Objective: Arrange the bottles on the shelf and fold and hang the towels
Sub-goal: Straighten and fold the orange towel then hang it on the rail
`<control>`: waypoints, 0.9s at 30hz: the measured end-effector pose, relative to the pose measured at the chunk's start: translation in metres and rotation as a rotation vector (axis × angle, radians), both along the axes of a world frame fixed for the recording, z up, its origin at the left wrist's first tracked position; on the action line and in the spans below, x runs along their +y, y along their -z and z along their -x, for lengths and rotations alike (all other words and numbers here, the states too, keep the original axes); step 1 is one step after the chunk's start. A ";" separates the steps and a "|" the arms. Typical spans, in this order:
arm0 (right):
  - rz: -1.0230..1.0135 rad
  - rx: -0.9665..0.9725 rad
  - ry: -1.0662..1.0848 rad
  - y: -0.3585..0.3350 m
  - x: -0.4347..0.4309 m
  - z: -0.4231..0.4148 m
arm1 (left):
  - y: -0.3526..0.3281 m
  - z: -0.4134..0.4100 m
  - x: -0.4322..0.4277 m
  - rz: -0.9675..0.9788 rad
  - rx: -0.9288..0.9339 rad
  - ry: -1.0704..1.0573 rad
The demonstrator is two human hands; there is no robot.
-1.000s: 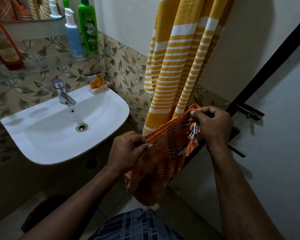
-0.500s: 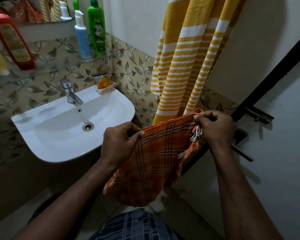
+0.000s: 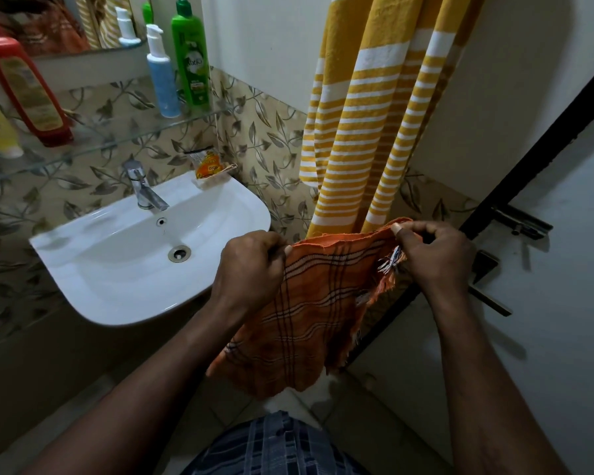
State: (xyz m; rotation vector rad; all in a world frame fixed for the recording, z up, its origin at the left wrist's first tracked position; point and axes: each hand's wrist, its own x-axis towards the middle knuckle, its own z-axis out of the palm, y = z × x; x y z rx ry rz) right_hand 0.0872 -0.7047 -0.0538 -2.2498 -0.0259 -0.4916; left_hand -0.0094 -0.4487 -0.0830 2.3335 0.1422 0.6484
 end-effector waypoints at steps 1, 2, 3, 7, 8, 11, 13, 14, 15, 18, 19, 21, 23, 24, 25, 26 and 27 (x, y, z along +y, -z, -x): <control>0.018 -0.028 0.024 0.001 -0.001 0.002 | -0.001 -0.001 0.000 -0.009 0.004 -0.001; 0.029 -0.061 0.033 0.002 0.000 0.005 | -0.002 -0.002 0.001 -0.022 0.006 0.002; 0.037 -0.092 0.022 0.003 0.002 0.008 | -0.002 -0.004 0.000 -0.037 0.010 0.011; 0.078 -0.185 -0.288 0.008 0.028 0.028 | -0.006 -0.006 -0.007 -0.079 0.037 0.094; 0.094 -0.176 -0.394 0.009 0.037 0.034 | -0.007 -0.007 -0.010 -0.097 0.042 0.122; 0.172 -0.105 -0.612 0.013 0.060 0.047 | -0.009 -0.006 -0.013 -0.145 0.039 0.242; 0.177 -0.050 -0.653 0.012 0.064 0.045 | -0.009 -0.004 -0.012 -0.174 0.051 0.315; 0.166 -0.032 -0.654 0.012 0.063 0.043 | -0.009 -0.003 -0.011 -0.174 0.047 0.334; 0.158 -0.017 -0.655 0.011 0.062 0.040 | -0.008 -0.002 -0.009 -0.168 0.038 0.341; 0.227 0.042 -0.682 0.011 0.061 0.035 | -0.003 0.002 -0.006 -0.137 -0.011 0.321; 0.248 0.042 -0.690 0.012 0.061 0.035 | -0.001 0.003 -0.007 -0.125 -0.023 0.314; 0.236 0.045 -0.692 0.012 0.060 0.034 | 0.001 0.006 -0.009 -0.084 -0.031 0.297; 0.208 0.046 -0.678 0.011 0.057 0.032 | 0.005 0.011 -0.005 -0.005 -0.012 0.272; 0.197 0.037 -0.659 0.011 0.056 0.031 | 0.008 0.014 0.000 0.022 0.011 0.263; 0.179 0.033 -0.633 0.011 0.053 0.029 | 0.012 0.016 0.006 0.028 0.043 0.260; 0.151 0.037 -0.606 0.010 0.050 0.028 | 0.017 0.018 0.013 0.019 0.077 0.263; 0.117 0.047 -0.577 0.010 0.047 0.027 | 0.022 0.021 0.019 0.005 0.107 0.264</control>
